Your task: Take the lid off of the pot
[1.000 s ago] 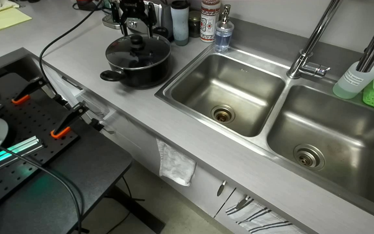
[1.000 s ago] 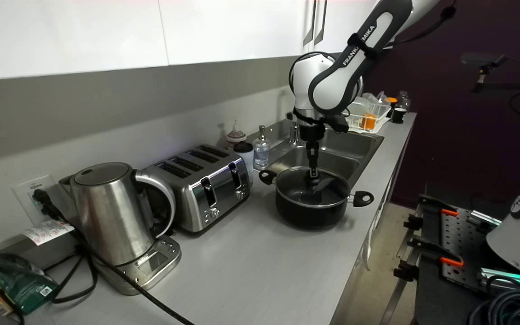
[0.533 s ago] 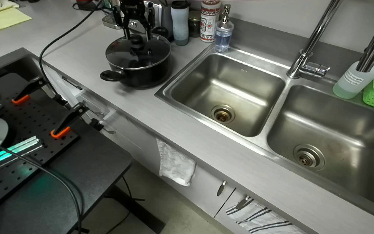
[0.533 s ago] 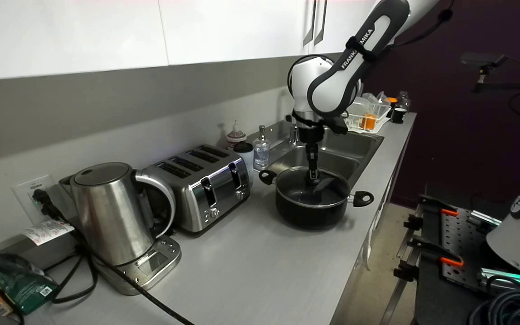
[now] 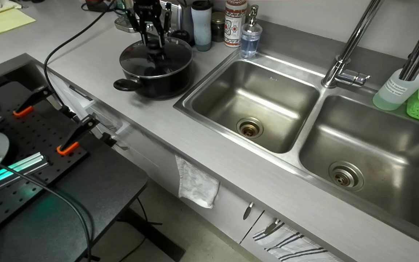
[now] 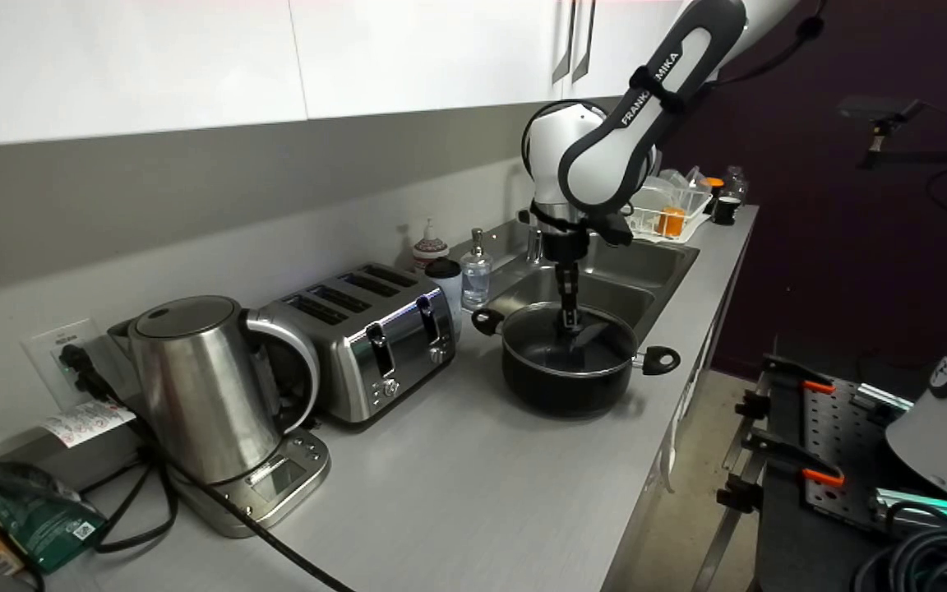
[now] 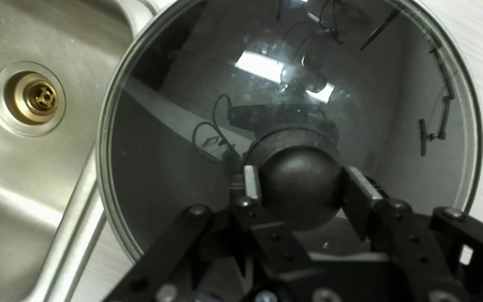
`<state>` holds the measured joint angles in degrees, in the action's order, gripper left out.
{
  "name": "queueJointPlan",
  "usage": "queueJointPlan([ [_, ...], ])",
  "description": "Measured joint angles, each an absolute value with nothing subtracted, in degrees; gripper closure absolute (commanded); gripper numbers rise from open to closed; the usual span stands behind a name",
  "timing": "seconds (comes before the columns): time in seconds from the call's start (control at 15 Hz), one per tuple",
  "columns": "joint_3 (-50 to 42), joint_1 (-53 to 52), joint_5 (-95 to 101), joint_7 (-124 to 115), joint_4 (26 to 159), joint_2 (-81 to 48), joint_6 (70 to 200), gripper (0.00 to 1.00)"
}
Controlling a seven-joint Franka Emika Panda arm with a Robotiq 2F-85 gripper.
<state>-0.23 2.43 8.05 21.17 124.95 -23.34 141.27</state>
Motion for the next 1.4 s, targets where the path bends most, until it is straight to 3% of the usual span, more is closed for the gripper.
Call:
queueJointPlan([
  [1.4,0.78,1.27,9.17,21.17,128.16,-12.09,135.84,0.75],
])
